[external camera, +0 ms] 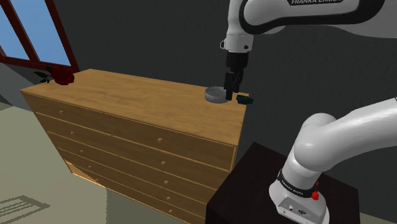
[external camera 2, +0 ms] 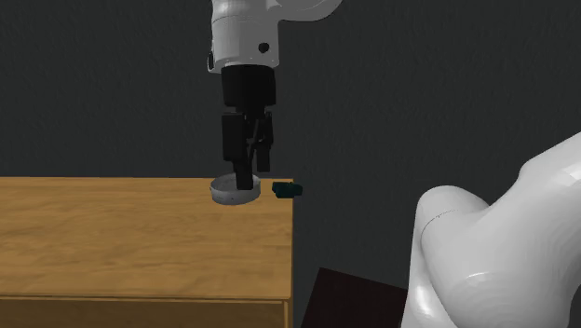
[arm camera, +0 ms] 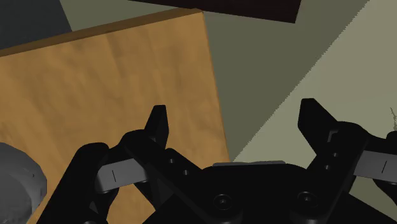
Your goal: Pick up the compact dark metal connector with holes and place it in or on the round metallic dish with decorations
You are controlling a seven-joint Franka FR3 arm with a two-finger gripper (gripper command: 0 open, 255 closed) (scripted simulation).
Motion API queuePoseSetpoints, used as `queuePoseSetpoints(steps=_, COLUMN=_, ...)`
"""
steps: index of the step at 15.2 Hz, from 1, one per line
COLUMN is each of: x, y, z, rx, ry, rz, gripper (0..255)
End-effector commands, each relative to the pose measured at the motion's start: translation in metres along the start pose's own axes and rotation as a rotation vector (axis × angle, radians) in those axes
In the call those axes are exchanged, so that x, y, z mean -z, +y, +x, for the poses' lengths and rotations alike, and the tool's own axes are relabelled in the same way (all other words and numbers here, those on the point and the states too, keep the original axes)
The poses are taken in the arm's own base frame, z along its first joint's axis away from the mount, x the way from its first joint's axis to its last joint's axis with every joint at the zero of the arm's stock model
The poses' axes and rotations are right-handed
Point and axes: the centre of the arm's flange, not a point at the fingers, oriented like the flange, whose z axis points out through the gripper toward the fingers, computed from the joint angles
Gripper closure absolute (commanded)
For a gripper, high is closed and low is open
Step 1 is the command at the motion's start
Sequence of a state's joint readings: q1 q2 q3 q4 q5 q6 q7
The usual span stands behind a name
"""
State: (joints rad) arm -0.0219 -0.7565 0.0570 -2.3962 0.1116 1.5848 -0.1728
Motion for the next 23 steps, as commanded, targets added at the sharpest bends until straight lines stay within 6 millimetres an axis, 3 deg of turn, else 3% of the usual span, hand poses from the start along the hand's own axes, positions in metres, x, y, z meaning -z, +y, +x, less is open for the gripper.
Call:
queuePoseSetpoints(steps=1, x=0.0, y=0.0, z=0.0, rx=0.0, ry=0.0, rz=0.0, gripper=0)
queuePoseSetpoints(steps=23, x=-0.09, y=0.274, z=-0.015, rx=0.037, ry=0.004, rz=-0.01, gripper=0)
